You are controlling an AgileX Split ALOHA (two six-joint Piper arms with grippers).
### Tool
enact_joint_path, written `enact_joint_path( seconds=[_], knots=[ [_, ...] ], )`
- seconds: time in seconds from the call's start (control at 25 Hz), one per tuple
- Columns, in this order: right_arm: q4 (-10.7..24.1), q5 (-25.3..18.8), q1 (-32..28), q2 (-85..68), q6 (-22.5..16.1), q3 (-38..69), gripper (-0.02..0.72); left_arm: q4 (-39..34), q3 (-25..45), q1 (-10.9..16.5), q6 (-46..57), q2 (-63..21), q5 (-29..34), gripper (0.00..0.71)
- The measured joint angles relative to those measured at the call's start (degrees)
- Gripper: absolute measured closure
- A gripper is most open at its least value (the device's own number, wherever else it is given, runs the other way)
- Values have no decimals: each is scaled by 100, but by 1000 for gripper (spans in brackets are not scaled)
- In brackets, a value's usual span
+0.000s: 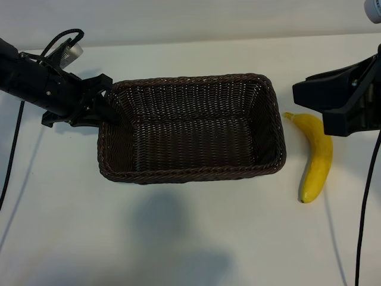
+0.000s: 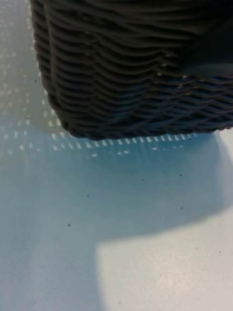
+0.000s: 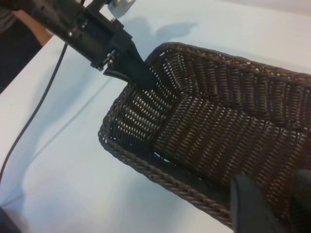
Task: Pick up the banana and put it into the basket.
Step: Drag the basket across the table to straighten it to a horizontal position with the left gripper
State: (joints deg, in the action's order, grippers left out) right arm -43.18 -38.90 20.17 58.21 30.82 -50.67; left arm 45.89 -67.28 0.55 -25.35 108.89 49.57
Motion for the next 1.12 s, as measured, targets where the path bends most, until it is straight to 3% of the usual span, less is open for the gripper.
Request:
enact_joint_path(
  seconds=[0.92,1.0,1.12],
  knots=[
    [0,0,0,0,0,0,456,96,0,0,65,181,-13,536],
    [0,0,0,0,0,0,456,100,0,0,107,181,-8,513],
    [0,0,0,0,0,0,456,186,0,0,154,181,51,400]
  ],
)
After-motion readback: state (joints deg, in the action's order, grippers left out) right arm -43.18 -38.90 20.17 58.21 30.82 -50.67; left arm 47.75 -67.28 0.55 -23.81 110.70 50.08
